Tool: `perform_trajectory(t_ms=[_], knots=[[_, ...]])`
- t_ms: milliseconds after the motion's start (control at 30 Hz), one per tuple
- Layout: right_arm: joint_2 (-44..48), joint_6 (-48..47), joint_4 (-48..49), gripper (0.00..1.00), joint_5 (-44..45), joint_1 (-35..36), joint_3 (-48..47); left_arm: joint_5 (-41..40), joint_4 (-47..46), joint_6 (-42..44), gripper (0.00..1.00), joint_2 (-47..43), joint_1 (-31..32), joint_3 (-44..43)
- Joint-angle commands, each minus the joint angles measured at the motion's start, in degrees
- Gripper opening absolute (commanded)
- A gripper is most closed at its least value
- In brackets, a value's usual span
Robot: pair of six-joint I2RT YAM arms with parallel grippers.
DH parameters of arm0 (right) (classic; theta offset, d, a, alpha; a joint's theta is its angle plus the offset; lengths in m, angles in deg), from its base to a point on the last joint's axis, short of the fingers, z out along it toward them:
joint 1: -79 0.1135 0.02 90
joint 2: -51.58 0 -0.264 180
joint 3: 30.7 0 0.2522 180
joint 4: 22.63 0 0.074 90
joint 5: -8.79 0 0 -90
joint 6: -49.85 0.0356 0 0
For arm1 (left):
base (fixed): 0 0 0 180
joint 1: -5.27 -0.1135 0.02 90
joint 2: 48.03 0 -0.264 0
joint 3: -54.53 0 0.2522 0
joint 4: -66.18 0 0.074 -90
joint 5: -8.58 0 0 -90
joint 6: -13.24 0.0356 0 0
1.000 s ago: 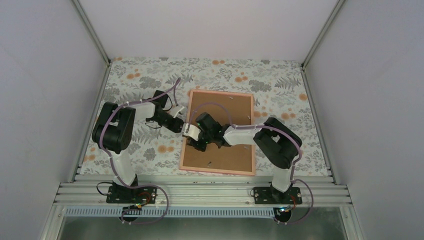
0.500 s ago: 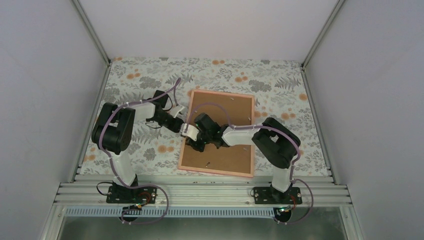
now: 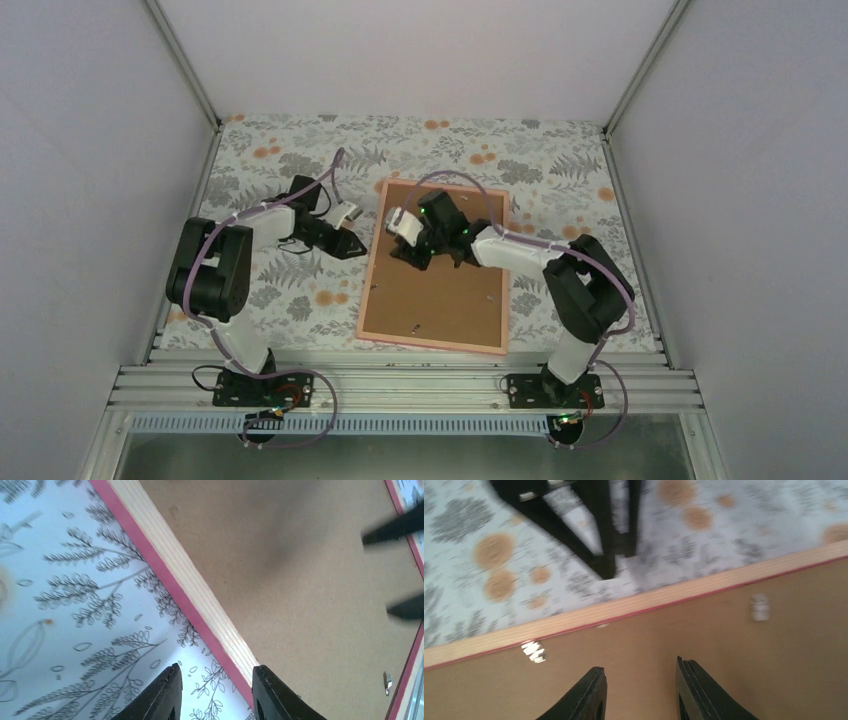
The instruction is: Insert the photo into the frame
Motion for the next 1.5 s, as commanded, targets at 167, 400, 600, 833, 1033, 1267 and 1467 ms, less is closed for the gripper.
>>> perform_trajectory(t_ms=[167,400,600,833,1033,1267,1467], knots=[[-13.02,0.01,-5.3,0.31,2.2,-9.99,-16.86,1.47,-2.75,-0.67,0.39,0.79,-0.58,-6.26],[-20.81,0.45,-5.39,0.29,4.72,-10.98,-24.27,3.09,-5.38,-4.53,0.4,6.32,-0.5,-9.94],[-25.91,-0.04,-6.23,0.29,3.19,-10.89,-27.92,2.3,-6.32,-5.29,0.39,9.2,0.22,-10.32],[-26.68,-3.18,-8.14,0.29,-1.07,-10.29,-25.39,2.06,-6.55,-6.36,0.38,11.96,0.36,-10.23],[-27.12,-5.91,-9.14,0.29,-2.03,-9.35,-24.02,2.53,-6.59,-6.9,0.35,13.38,0.47,-10.52],[-29.31,-5.22,-10.07,0.29,-2.83,-9.05,-26.91,2.8,-6.65,-6.93,0.31,13.9,0.93,-10.22],[-30.45,-4.58,-9.5,0.28,-2.33,-7.47,-27.43,2.78,-6.66,-6.78,0.3,13.8,1.5,-9.86]])
